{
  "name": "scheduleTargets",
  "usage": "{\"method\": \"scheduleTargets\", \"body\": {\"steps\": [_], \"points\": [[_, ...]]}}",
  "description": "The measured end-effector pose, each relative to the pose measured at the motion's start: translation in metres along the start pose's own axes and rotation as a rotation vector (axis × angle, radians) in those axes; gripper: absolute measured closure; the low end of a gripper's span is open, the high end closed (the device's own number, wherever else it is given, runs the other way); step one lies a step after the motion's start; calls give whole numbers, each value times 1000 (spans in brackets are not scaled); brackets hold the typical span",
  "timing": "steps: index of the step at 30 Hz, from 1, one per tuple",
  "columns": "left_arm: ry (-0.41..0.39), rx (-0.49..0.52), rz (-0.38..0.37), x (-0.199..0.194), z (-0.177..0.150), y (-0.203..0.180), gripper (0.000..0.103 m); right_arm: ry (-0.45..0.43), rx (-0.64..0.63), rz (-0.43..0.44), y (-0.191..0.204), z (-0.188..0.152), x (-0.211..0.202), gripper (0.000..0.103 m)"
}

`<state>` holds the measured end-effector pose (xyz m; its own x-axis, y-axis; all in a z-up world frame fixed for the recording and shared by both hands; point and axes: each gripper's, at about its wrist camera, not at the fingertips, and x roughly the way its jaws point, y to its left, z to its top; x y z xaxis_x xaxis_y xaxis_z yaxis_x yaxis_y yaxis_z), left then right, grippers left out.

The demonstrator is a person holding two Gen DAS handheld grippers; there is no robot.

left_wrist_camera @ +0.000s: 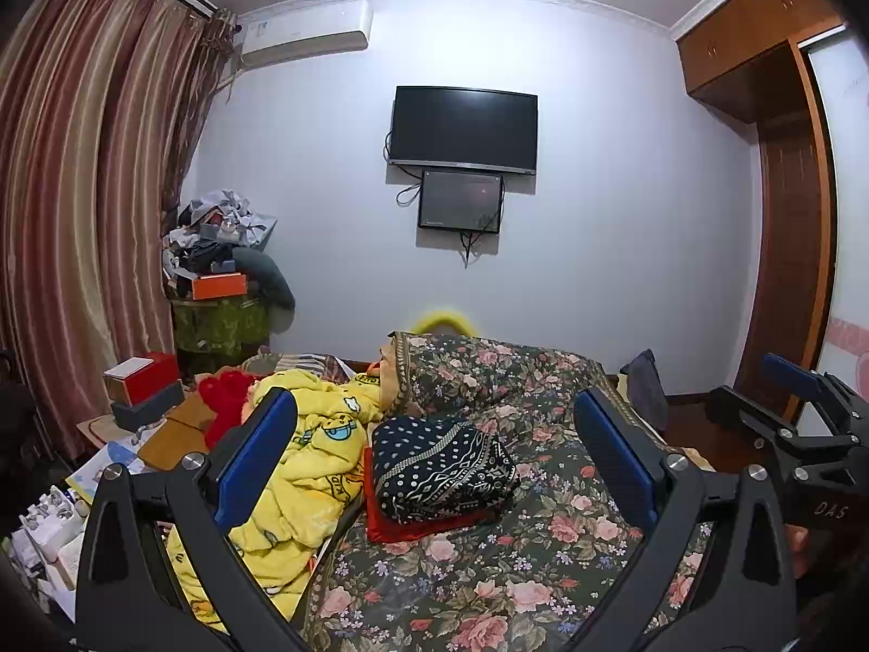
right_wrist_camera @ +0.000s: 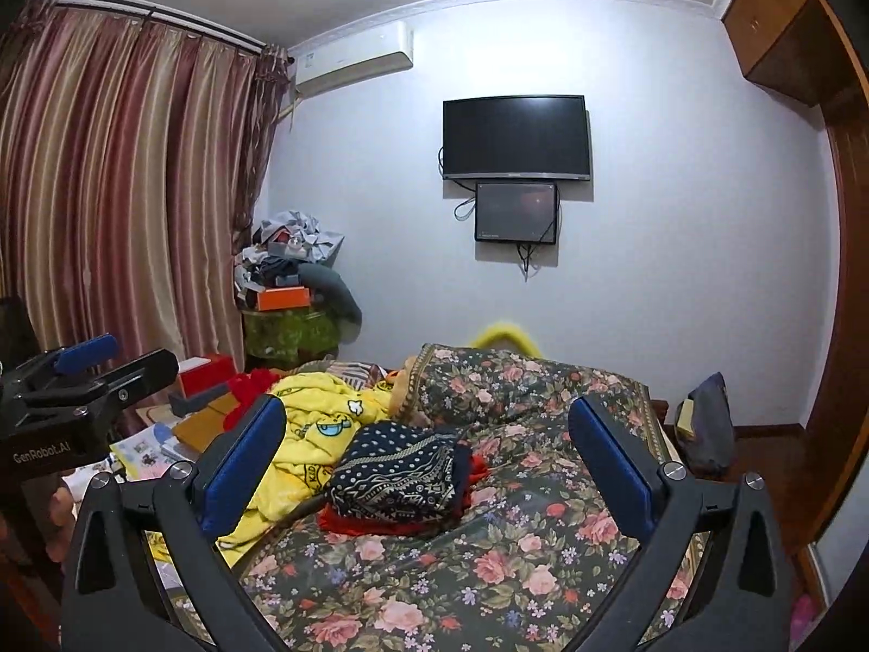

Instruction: Fold large clothes

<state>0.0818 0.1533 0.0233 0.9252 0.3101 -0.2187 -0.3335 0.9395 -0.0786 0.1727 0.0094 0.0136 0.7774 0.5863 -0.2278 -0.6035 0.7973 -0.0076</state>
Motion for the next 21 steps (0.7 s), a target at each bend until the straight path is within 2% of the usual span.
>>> {"method": "scheduleTargets", "body": {"steps": [21], "points": [[7, 8, -9, -3, -1, -3, 1, 24, 41, 10, -10, 1, -5, 0]]}}
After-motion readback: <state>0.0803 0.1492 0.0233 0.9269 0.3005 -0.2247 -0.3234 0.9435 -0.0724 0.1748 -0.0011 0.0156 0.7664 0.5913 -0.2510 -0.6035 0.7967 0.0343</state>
